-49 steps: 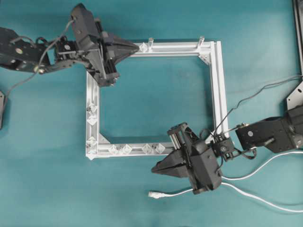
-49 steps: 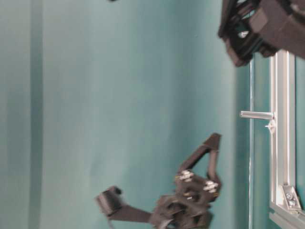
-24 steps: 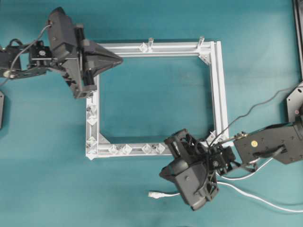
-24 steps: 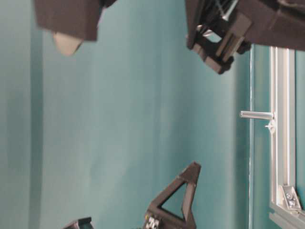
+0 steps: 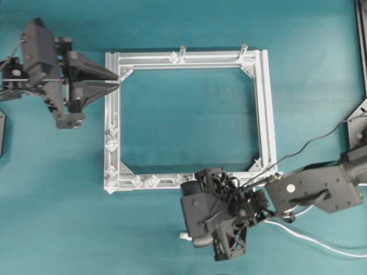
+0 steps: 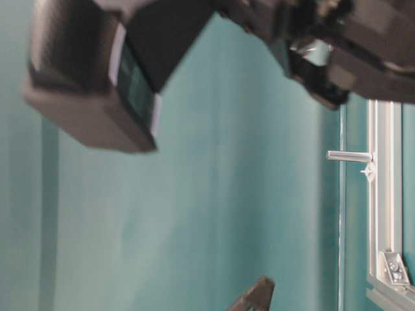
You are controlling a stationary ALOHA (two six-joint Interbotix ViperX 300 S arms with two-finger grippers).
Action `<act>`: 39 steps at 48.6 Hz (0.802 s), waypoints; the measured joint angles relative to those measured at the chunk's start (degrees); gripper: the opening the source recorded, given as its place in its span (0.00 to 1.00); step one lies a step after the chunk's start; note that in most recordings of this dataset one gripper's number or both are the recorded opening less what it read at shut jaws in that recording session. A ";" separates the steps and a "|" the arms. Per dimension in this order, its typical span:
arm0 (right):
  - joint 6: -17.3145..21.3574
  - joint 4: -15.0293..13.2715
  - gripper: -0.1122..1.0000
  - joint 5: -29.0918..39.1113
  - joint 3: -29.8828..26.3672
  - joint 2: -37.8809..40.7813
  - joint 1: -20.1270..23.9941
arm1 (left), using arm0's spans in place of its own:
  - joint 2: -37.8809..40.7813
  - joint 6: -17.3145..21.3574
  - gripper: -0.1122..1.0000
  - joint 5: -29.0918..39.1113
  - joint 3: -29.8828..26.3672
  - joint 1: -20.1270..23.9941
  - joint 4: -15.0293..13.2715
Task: Move the cable alternately left and right between 8 closely spaced pins so it hooks onto each one.
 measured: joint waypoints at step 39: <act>15.21 0.09 0.54 12.74 -8.35 7.21 1.23 | -31.82 0.00 0.41 16.70 12.22 -0.18 0.00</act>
